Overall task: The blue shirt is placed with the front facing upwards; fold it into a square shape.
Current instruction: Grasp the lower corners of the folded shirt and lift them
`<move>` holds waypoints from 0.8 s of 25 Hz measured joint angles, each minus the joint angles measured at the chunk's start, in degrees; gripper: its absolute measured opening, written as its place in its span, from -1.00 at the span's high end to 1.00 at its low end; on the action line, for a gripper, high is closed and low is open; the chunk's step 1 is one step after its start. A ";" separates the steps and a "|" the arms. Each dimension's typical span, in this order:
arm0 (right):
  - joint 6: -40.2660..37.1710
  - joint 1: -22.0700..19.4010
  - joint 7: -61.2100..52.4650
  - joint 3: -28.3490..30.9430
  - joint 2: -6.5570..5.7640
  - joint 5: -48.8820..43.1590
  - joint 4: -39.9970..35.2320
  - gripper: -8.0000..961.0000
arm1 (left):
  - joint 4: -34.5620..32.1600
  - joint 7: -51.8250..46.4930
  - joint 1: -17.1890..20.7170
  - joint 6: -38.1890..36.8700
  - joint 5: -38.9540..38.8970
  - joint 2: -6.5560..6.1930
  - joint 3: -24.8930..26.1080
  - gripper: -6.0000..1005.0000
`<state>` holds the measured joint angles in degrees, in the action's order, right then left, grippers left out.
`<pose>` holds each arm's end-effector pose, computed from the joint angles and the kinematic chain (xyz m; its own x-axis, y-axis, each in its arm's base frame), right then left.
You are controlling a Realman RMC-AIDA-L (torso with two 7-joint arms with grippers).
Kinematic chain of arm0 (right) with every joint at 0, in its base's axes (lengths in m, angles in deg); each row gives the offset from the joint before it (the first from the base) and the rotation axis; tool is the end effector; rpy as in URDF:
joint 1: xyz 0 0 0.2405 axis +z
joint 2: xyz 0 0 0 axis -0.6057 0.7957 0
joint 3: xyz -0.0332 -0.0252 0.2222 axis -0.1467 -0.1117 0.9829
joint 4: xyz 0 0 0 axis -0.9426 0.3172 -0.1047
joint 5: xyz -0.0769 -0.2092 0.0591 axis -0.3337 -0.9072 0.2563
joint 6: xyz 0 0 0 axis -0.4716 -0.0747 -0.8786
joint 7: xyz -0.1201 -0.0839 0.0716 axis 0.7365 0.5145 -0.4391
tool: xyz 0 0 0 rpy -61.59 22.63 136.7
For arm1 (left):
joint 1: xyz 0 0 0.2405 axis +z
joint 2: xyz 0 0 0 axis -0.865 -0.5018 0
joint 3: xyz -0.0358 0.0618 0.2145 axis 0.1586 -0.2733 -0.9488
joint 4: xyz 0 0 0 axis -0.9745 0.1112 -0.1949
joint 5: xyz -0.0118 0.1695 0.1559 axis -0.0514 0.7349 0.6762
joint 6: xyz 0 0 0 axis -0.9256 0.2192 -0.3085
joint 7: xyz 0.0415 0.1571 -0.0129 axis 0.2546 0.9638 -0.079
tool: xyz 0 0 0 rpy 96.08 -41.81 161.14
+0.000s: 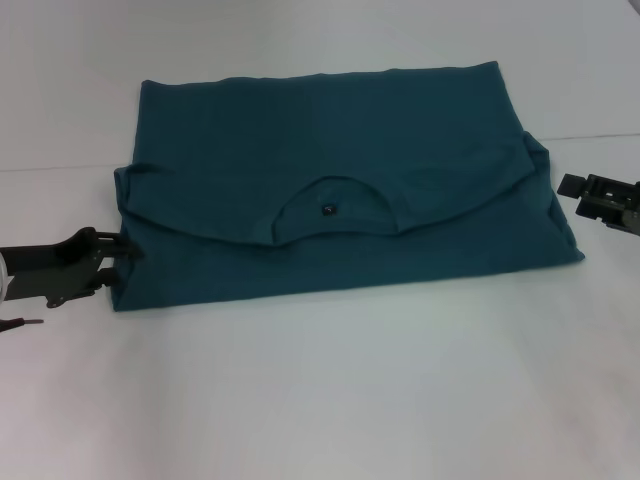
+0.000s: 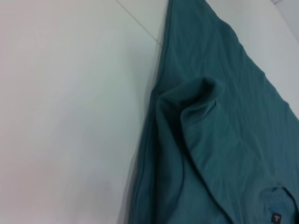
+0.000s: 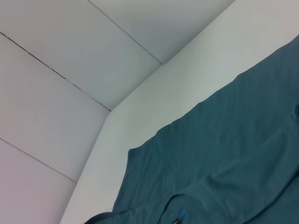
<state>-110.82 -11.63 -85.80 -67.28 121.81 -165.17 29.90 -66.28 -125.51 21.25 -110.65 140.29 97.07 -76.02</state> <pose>0.3165 0.3687 0.0920 0.0762 -0.6577 -0.7494 -0.9736 -0.2112 0.0864 -0.2901 0.4188 0.0218 -0.1522 0.8007 0.5794 0.9855 0.1677 0.0271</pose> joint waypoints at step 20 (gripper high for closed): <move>0.13 0.01 0.53 0.00 0.08 0.08 0.11 -0.49 | 2.05 5.51 -0.42 10.83 1.60 1.02 -6.53 -0.41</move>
<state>-110.69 -11.62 -85.27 -67.28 121.88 -165.10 30.01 -64.22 -120.00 20.83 -99.82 141.89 98.09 -82.55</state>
